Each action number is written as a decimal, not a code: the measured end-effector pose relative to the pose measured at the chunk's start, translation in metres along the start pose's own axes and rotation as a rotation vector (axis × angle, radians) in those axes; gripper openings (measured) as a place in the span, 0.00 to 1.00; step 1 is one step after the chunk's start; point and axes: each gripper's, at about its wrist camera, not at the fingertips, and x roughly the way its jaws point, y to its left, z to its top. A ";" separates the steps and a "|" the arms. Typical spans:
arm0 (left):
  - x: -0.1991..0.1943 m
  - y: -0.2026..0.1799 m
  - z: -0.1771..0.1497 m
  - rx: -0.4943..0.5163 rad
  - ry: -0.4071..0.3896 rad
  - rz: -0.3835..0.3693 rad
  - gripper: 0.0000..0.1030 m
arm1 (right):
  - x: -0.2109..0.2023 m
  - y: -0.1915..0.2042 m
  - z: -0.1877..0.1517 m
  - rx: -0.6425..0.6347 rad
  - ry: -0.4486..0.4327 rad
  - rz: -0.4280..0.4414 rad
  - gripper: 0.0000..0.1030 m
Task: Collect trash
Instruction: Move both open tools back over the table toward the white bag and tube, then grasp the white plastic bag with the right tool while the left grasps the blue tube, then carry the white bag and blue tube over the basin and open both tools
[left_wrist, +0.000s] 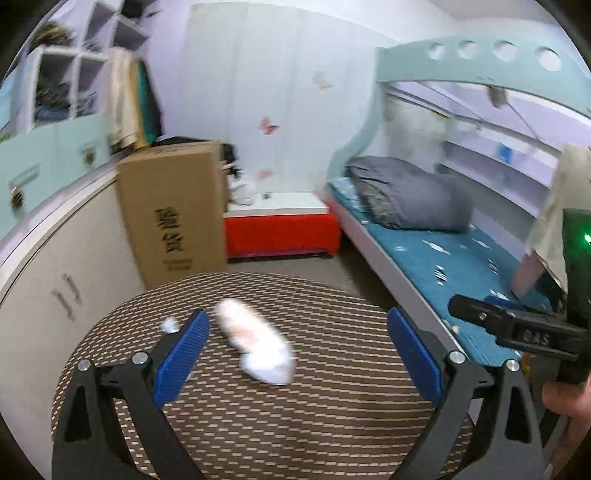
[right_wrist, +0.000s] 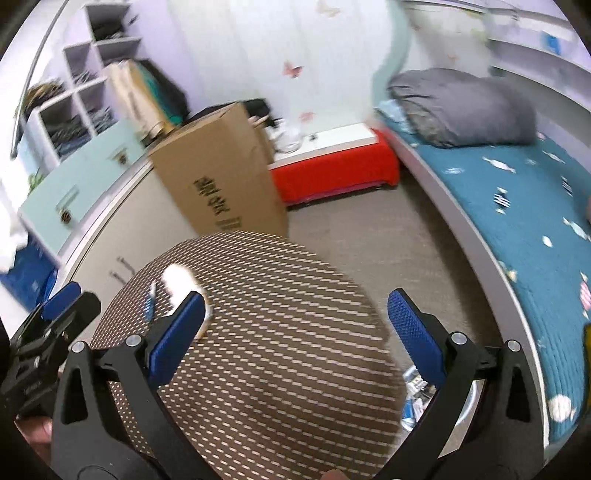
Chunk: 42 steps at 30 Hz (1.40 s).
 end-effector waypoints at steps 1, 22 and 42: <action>0.000 0.010 -0.001 -0.014 -0.001 0.014 0.92 | 0.006 0.009 0.000 -0.015 0.009 0.007 0.94; 0.111 0.135 -0.046 -0.135 0.219 0.234 0.92 | 0.143 0.116 -0.018 -0.238 0.187 0.135 0.94; 0.114 0.133 -0.062 -0.155 0.265 0.126 0.09 | 0.144 0.117 -0.031 -0.277 0.204 0.177 0.44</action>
